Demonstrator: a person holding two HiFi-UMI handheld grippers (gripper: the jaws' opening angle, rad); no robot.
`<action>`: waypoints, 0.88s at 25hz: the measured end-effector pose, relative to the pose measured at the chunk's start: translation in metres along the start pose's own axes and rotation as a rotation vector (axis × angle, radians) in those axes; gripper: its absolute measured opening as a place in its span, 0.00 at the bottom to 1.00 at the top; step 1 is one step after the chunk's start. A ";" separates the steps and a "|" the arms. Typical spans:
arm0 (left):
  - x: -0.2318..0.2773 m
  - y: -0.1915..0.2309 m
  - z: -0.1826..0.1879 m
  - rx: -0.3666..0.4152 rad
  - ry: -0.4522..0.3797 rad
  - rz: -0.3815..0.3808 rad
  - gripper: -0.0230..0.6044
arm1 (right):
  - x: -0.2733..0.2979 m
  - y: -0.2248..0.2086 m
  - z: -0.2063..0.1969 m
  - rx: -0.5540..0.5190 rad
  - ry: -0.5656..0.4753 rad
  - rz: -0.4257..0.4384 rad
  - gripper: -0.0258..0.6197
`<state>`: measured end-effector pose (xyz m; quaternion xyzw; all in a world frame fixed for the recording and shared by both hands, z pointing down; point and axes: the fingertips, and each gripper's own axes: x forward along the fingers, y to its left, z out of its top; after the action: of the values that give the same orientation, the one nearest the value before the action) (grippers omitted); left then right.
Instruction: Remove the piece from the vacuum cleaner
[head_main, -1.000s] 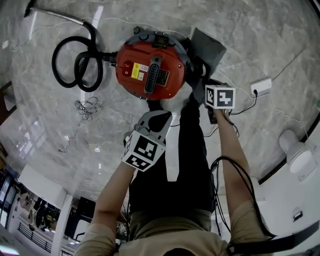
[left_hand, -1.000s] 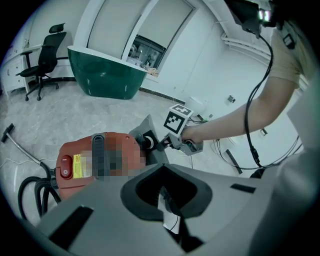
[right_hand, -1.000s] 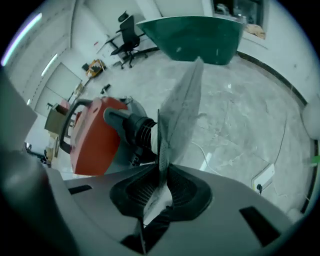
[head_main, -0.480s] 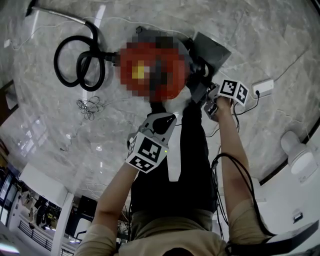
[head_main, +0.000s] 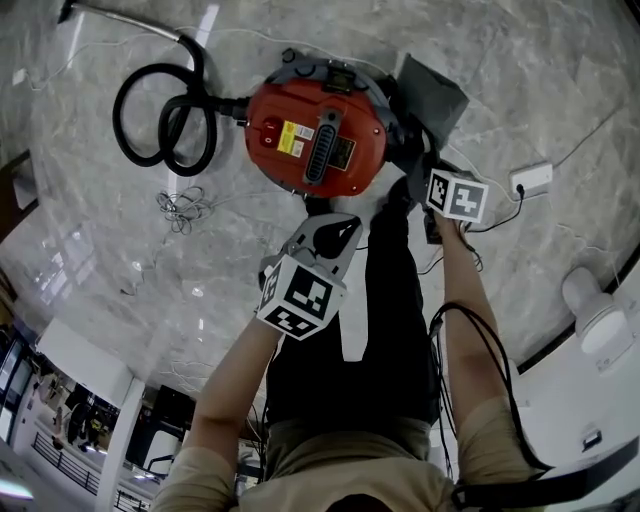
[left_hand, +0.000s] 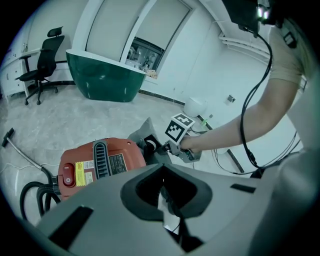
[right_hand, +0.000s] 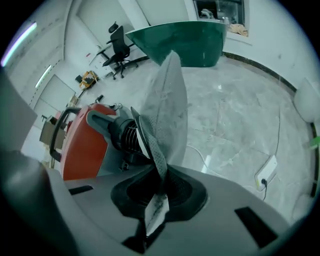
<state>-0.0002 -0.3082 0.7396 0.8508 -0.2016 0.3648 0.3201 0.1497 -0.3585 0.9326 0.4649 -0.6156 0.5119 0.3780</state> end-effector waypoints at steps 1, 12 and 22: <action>0.000 0.000 0.001 0.000 -0.002 0.000 0.04 | 0.001 -0.001 -0.001 -0.067 0.007 -0.009 0.08; 0.006 -0.007 -0.006 0.001 0.005 -0.017 0.04 | 0.003 -0.015 0.008 -0.155 0.023 -0.040 0.08; 0.008 -0.018 0.000 -0.007 -0.010 -0.030 0.04 | -0.003 -0.024 0.016 -0.212 0.013 -0.087 0.08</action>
<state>0.0150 -0.2962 0.7387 0.8543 -0.1919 0.3550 0.3275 0.1737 -0.3747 0.9334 0.4453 -0.6430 0.4298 0.4512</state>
